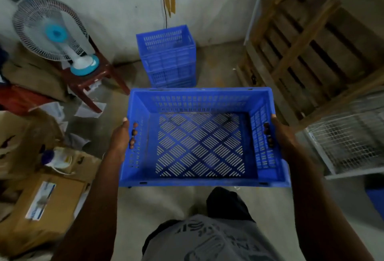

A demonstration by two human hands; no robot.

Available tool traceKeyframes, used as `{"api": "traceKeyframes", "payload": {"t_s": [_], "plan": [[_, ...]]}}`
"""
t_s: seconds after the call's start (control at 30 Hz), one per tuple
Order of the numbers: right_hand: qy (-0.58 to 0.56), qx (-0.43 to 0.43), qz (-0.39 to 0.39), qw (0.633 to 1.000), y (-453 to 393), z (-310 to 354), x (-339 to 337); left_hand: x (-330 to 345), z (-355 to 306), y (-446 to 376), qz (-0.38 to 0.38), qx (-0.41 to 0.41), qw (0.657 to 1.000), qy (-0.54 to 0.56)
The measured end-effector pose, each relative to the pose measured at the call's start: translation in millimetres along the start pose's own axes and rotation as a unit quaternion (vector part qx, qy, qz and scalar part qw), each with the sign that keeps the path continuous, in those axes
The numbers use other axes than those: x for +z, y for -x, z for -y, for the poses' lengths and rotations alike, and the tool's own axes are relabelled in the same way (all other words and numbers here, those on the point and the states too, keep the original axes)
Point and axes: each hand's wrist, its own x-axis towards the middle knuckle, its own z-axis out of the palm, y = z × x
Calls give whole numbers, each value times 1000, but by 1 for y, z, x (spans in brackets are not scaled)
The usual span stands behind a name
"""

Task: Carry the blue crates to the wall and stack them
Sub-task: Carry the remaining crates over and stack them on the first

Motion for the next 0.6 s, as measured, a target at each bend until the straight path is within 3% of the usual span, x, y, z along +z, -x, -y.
{"api": "traceKeyframes", "payload": {"t_s": [0.6], "plan": [[86,10,64,994,-308,218,132,98,-156,-254,-63,-61,995,51]]}}
